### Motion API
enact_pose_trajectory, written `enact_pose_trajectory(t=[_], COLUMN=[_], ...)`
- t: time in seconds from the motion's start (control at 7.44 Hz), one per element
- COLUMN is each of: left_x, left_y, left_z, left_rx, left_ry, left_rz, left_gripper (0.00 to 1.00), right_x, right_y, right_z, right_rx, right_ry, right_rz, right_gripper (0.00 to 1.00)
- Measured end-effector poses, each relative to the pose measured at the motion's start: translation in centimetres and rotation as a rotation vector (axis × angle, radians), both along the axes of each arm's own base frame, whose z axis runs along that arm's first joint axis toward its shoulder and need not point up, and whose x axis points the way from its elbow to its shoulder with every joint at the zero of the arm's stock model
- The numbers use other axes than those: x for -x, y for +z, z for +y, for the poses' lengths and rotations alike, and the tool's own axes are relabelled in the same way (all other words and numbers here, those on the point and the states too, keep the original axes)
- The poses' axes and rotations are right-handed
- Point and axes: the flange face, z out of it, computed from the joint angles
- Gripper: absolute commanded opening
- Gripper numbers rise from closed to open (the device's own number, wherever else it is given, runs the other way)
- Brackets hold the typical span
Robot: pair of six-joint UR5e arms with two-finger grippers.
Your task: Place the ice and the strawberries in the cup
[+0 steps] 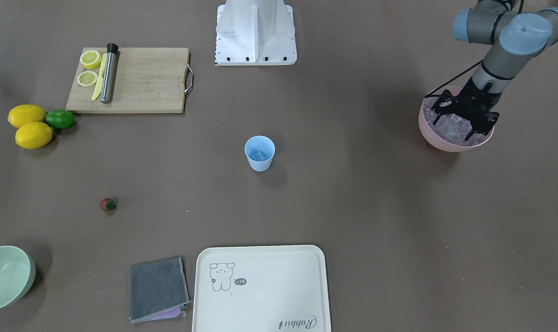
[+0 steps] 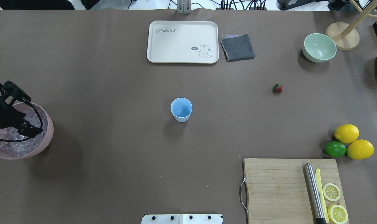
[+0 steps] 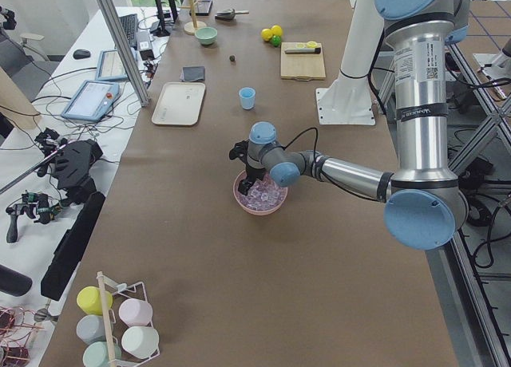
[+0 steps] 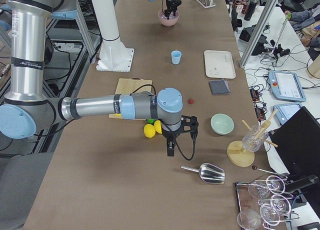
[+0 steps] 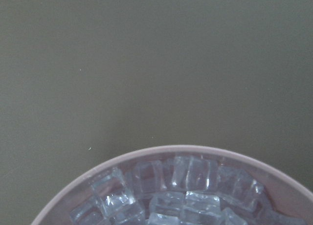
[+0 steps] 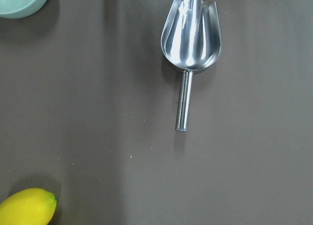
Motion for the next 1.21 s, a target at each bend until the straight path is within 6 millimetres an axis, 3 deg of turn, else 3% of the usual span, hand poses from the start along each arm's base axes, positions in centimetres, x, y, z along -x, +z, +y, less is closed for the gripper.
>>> enact_pose_trajectory(t=[0.13, 0.4, 0.54, 1.21], left_x=[-0.02, 0.00, 0.03, 0.53], left_y=[0.40, 0.69, 0.73, -0.02], left_z=[0.14, 0.27, 0.31, 0.35], left_rx=[0.002, 0.004, 0.005, 0.022], left_ry=[0.007, 0.012, 0.013, 0.031], left_rz=[0.009, 0.013, 0.014, 0.050], left_gripper=[0.63, 0.12, 0.00, 0.00], right_x=[0.00, 0.00, 0.00, 0.00], right_y=[0.00, -0.04, -0.06, -0.09], right_z=[0.00, 0.00, 0.00, -0.01], right_rx=[0.000, -0.001, -0.001, -0.002], right_ry=[0.000, 0.000, 0.000, 0.000], right_rz=[0.000, 0.000, 0.000, 0.000], right_gripper=[1.00, 1.00, 1.00, 1.00])
